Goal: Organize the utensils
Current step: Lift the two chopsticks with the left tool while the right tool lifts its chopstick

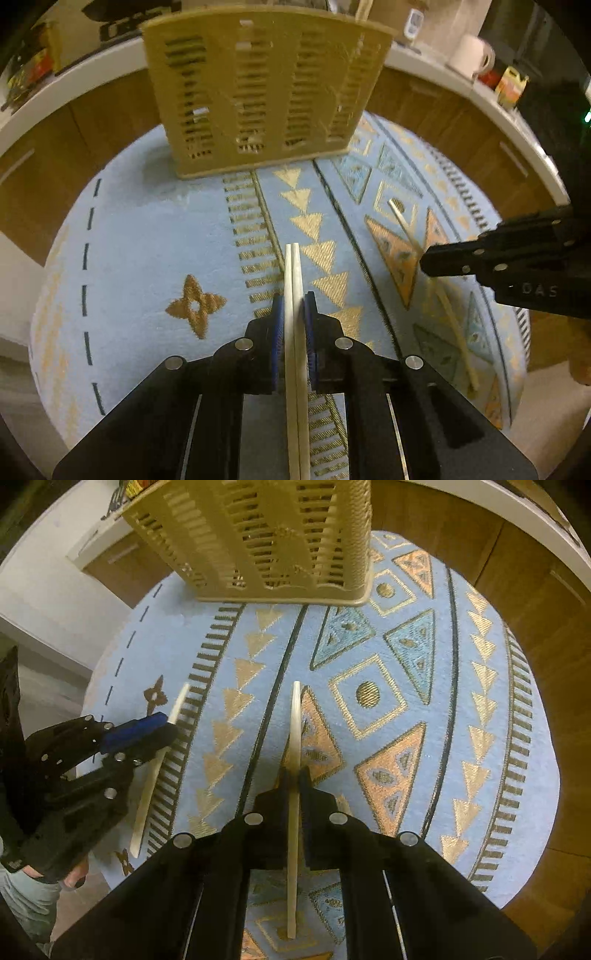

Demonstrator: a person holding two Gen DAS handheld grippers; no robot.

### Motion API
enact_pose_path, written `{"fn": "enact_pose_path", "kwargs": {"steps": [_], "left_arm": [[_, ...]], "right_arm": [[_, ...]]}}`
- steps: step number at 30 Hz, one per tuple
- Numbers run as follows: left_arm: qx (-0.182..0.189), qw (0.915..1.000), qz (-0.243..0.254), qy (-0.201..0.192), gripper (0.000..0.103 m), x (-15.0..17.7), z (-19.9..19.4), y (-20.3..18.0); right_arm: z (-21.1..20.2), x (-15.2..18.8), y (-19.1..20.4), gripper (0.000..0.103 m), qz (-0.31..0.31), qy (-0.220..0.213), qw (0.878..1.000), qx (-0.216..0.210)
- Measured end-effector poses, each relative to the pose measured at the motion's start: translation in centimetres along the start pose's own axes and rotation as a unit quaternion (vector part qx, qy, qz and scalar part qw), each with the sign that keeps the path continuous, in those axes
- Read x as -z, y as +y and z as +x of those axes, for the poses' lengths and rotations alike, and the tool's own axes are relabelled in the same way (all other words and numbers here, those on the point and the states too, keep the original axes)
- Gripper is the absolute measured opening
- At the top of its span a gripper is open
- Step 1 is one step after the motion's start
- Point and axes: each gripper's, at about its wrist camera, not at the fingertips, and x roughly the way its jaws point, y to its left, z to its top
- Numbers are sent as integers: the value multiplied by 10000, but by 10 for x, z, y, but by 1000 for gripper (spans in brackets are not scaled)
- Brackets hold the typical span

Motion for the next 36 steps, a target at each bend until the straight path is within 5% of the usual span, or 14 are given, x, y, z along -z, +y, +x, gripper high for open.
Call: {"fn": "enact_pose_path", "kwargs": {"steps": [12, 23, 36], "left_arm": [[113, 9910, 15, -1333, 9, 7, -69, -2], [258, 9790, -54, -2020, 8, 17, -109, -5], [203, 9584, 146, -2842, 3, -9, -153, -3]], "right_arm": [[-42, 50, 9, 4, -411, -1455, 9869, -553], [-90, 79, 1, 4, -434, -2429, 9628, -1104], [-139, 52, 19, 4, -610, -3405, 9316, -1120]]}}
